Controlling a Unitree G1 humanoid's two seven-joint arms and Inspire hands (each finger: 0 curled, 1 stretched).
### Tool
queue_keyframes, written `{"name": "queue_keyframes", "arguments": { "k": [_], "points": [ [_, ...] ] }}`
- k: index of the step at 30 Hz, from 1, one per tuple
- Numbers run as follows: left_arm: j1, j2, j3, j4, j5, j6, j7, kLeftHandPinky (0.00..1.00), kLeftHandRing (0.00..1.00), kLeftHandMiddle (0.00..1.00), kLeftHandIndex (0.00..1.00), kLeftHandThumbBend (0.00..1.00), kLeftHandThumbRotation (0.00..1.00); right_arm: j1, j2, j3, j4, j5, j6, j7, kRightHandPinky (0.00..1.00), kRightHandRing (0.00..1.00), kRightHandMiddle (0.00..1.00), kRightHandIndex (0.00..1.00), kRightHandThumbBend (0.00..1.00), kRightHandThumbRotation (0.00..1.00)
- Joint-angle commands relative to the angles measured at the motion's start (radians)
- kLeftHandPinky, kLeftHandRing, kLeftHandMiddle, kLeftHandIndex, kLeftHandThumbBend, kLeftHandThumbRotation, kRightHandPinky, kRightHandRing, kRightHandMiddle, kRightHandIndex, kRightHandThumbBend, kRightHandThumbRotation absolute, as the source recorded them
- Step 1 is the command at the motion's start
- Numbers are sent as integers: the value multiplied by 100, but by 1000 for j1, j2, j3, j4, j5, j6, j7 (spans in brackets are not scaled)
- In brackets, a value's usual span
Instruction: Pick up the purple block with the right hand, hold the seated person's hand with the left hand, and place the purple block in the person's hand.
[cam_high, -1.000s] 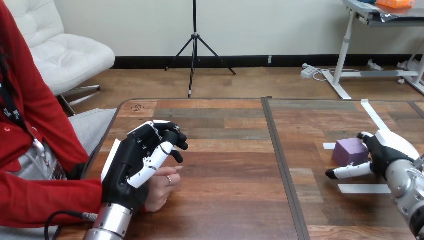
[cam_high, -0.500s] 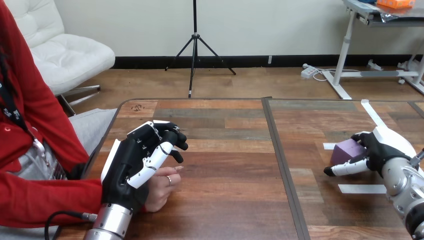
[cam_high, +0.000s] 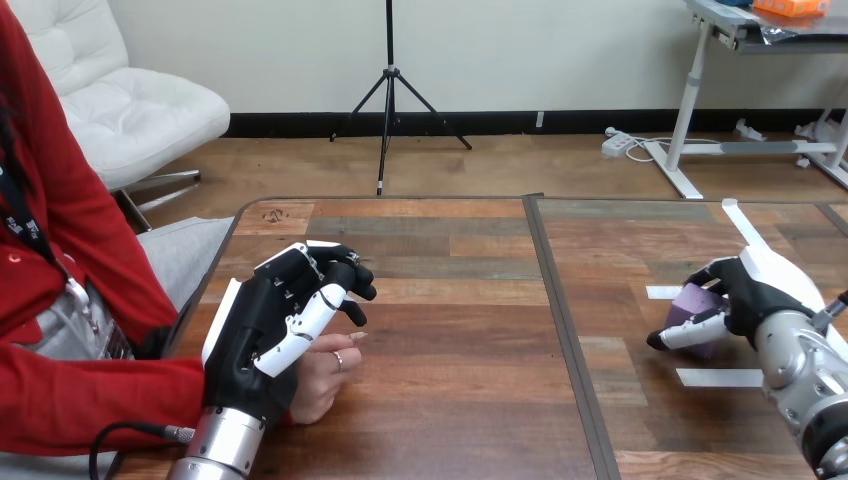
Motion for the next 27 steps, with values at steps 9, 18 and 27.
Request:
{"name": "queue_keyframes", "arguments": {
  "k": [9,18,27],
  "points": [
    [-21,7,-1,-42,-9,-20,-6,36,53,53,51,38,31,-89,14,-11,-20,8,-20,-42,49,56,60,60,77,7],
    [-24,4,3,-39,-17,-20,-17,35,52,53,51,37,30,-86,20,-13,-20,10,-17,-52,45,52,57,56,73,1],
    [-22,6,2,-44,-9,-20,-7,35,52,53,51,36,30,-85,22,-14,-19,14,-14,-61,43,50,54,52,70,0]
  ]
}}
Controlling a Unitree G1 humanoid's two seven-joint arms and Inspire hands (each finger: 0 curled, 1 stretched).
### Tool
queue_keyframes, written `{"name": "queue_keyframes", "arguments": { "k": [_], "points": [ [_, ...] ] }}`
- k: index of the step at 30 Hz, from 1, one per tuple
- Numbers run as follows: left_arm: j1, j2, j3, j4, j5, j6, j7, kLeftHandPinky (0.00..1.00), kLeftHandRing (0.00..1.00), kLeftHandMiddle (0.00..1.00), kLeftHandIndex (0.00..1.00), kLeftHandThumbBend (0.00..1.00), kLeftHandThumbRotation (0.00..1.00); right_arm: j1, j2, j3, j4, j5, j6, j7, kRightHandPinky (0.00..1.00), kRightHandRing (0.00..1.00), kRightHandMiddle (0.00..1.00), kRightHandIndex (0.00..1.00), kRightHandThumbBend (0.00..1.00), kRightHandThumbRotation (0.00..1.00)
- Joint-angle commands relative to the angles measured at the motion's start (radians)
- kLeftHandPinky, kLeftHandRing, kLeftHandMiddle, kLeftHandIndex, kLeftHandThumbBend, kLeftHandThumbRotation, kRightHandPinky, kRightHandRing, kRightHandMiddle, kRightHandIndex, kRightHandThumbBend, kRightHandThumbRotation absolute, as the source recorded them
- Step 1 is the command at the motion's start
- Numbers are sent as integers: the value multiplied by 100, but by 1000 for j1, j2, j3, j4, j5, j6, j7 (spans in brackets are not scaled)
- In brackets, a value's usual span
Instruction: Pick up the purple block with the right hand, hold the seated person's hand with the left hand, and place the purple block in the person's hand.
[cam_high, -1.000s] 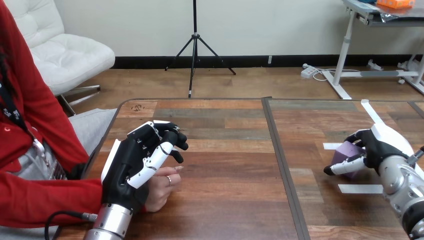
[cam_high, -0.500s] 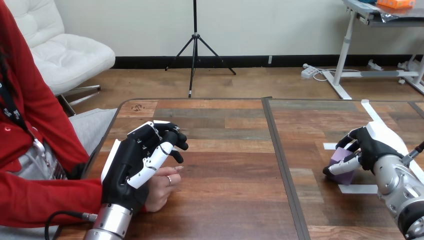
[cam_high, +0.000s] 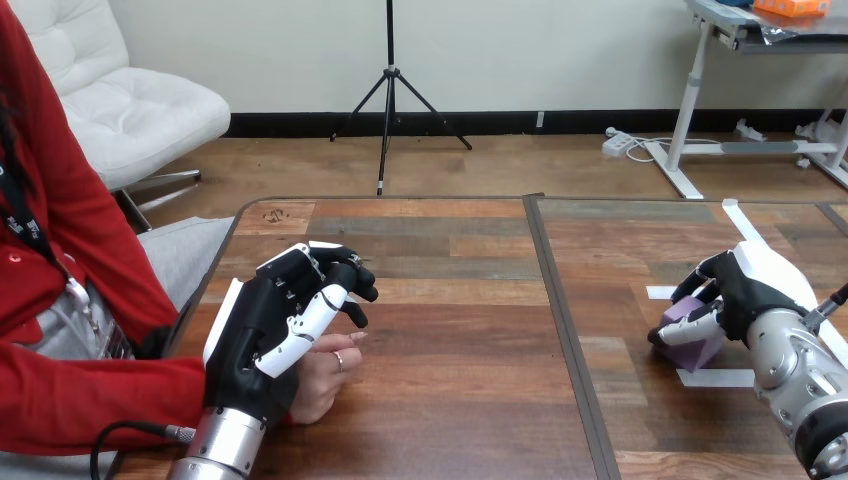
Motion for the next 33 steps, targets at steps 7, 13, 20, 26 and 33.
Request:
{"name": "queue_keyframes", "arguments": {
  "k": [7,13,20,26,33],
  "points": [
    [-24,6,4,-43,-14,-15,0,36,52,53,50,37,30,-91,9,-3,-19,-3,10,-28,43,50,54,52,71,0],
    [-28,8,6,-37,-16,-15,-3,36,52,52,50,37,30,-94,7,2,-21,-8,10,-23,44,50,55,52,72,0],
    [-32,13,7,-30,-13,-26,-7,36,52,52,50,37,30,-89,0,3,-22,-11,-14,-31,44,49,54,51,75,0],
    [-29,37,-7,-38,54,-87,34,36,52,52,50,40,31,-93,-4,0,-25,-9,-22,-16,44,50,54,50,75,0],
    [-25,118,-24,-77,270,-211,171,39,52,54,50,48,30,-93,-10,-10,-35,3,-48,-12,45,50,54,50,77,0]
  ]
}}
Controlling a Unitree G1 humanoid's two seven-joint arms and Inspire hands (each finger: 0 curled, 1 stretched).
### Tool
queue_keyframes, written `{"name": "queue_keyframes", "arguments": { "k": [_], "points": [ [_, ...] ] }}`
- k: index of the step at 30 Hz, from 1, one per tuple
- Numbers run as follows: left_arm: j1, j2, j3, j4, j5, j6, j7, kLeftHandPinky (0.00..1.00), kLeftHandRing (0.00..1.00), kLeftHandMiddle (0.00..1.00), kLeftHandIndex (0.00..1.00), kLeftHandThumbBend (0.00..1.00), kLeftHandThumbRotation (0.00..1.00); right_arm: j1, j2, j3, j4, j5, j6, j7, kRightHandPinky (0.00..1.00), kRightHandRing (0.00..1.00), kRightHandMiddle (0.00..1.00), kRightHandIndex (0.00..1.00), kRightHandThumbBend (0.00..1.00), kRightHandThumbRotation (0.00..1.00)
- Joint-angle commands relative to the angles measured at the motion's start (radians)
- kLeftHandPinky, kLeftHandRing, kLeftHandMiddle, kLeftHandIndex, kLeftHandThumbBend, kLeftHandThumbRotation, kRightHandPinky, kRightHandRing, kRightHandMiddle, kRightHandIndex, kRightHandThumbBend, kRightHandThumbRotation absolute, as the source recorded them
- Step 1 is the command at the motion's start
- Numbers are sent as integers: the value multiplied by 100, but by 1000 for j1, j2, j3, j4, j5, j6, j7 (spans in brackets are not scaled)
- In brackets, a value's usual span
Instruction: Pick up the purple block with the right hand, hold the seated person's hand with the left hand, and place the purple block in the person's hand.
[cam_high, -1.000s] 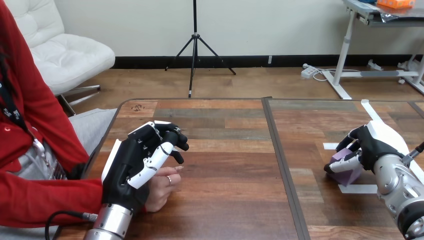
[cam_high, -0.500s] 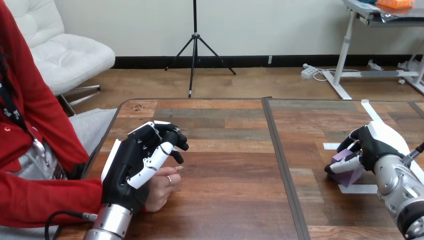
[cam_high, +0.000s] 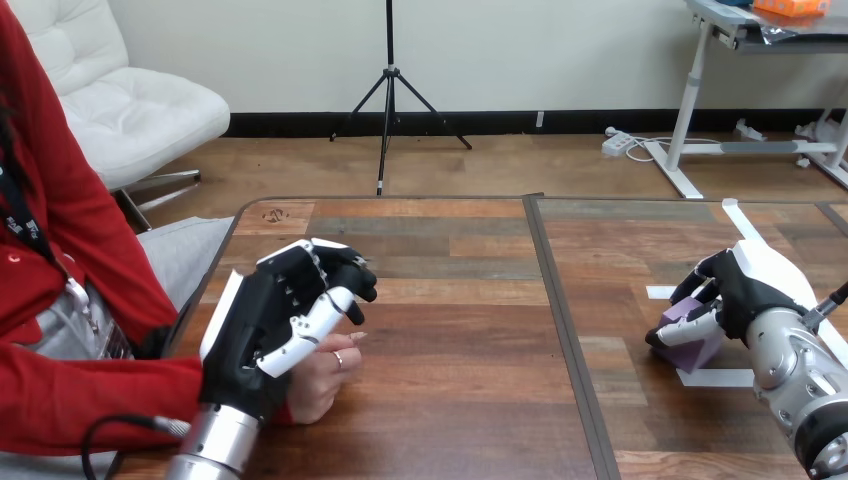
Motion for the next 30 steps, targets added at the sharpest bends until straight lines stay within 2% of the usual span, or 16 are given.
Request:
{"name": "queue_keyframes", "arguments": {
  "k": [1,5,8,13,17,21,22,27,30],
  "points": [
    [-28,94,-15,-83,161,-102,107,40,52,54,51,51,29,-93,-11,-14,-35,11,-40,-7,45,50,54,50,77,0],
    [-21,129,-13,-136,266,-126,182,45,54,56,53,63,24,-91,-16,-17,-38,16,-66,-6,46,50,54,50,77,0],
    [-7,145,-9,-195,312,-109,224,47,55,57,54,70,21,-94,-18,-15,-42,16,-70,-1,46,49,53,49,77,0],
    [14,165,-7,-287,346,-62,267,50,57,59,57,76,20,-96,-21,-16,-47,17,-84,8,45,49,53,49,76,0],
    [42,193,2,-398,414,-10,309,52,60,62,61,78,25,-97,-24,-16,-51,18,-96,16,46,49,53,49,76,0],
    [56,216,5,-462,457,19,336,52,61,64,63,78,29,-100,-24,-16,-53,16,-94,19,48,49,53,49,76,0],
    [65,224,12,-504,478,41,342,52,61,65,63,78,29,-99,-26,-15,-55,16,-101,21,48,49,53,50,76,0],
    [86,254,21,-606,533,92,362,52,63,67,66,82,28,-97,-28,-17,-59,18,-118,22,49,50,53,50,77,0],
    [98,275,23,-664,545,131,349,54,65,69,67,84,26,-95,-27,-20,-60,20,-125,19,49,49,53,50,77,0]
  ]
}}
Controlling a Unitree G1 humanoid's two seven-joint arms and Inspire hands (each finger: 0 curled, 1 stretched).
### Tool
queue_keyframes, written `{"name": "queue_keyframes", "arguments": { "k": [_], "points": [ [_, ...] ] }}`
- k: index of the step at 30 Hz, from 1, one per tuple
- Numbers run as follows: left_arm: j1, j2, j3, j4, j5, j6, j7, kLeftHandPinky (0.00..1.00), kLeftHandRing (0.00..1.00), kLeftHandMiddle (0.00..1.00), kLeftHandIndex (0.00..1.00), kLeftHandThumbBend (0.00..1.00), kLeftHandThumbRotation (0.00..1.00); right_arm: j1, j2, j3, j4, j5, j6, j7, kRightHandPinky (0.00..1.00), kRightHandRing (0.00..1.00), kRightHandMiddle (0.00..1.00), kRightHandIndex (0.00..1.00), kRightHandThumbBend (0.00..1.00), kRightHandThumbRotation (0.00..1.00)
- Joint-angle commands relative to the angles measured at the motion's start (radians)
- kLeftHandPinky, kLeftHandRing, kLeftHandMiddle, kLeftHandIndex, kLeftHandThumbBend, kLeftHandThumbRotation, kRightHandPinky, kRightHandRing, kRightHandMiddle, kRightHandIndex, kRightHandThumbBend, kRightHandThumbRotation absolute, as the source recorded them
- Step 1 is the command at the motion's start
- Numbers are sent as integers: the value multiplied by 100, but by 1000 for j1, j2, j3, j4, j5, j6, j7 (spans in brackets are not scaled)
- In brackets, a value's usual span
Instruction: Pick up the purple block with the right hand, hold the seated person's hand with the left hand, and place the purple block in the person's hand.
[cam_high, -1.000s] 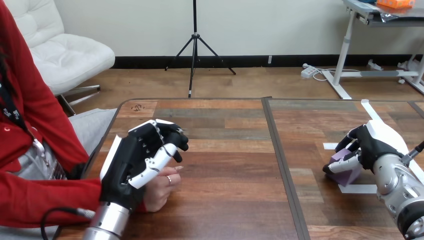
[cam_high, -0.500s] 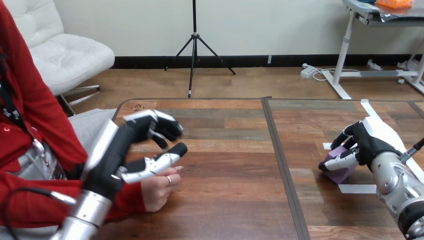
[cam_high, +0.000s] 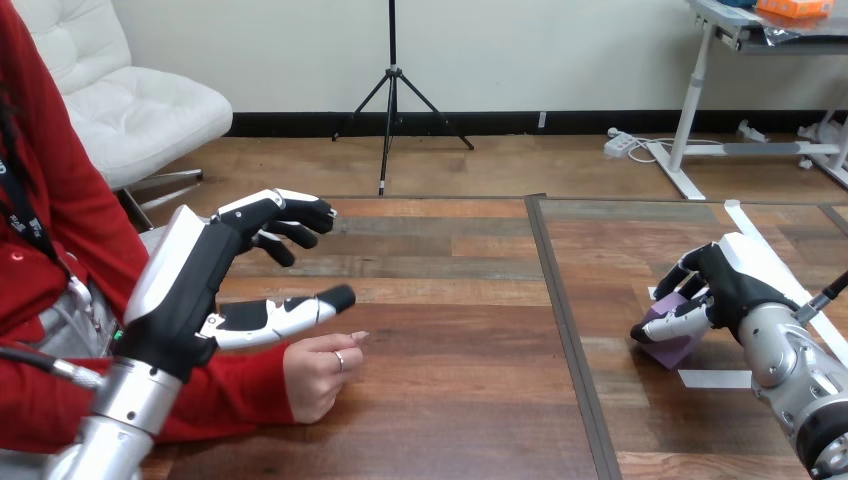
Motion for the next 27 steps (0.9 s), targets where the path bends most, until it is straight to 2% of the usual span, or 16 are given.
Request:
{"name": "queue_keyframes", "arguments": {
  "k": [1,4,15,27],
  "points": [
    [3,75,11,-268,77,93,18,54,65,69,67,84,26,-95,-23,-19,-59,16,-54,-7,49,49,53,50,77,0],
    [15,92,17,-317,99,134,12,56,68,72,69,87,25,-96,-22,-18,-61,15,-56,-7,48,49,53,50,77,0],
    [37,154,25,-417,150,224,-1,57,70,76,74,96,24,-96,-24,-12,-65,9,-77,-8,47,48,52,50,77,0],
    [35,231,-11,-430,160,287,-35,54,69,75,73,100,25,-98,-27,-13,-59,9,-90,-7,47,48,52,50,77,0]
  ]
}}
